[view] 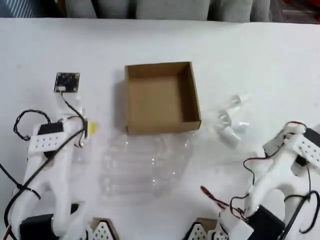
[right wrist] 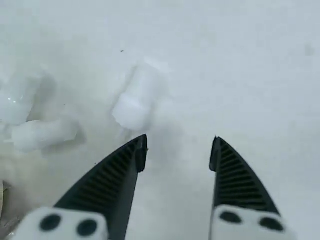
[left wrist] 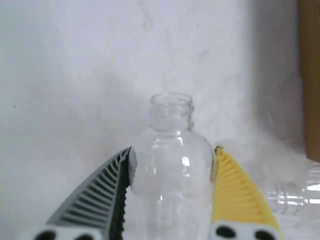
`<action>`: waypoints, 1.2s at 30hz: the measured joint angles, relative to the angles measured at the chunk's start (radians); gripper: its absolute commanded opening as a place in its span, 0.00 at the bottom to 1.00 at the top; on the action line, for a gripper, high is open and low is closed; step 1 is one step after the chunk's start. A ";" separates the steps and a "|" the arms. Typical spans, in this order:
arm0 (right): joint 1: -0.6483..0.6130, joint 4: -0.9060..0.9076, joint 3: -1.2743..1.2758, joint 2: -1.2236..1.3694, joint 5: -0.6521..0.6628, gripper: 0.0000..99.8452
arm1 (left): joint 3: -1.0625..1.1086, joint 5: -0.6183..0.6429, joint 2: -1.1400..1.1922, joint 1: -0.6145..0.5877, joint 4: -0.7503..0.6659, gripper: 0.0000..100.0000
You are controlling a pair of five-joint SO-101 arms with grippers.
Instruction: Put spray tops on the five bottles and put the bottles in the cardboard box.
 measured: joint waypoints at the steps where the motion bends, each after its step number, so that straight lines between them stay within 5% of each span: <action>1: -0.011 -0.026 0.002 0.014 -0.017 0.19 | 0.000 0.000 0.000 0.000 0.000 0.02; 19: -0.078 -0.233 0.006 0.184 -0.130 0.20 | 0.000 0.000 0.000 0.003 0.000 0.02; 25: -0.106 -0.292 0.006 0.255 -0.130 0.29 | 0.000 -0.014 0.000 0.003 0.000 0.02; 36: -0.155 -0.304 -0.005 0.358 -0.097 0.01 | 0.015 -0.058 0.000 0.003 -0.002 0.02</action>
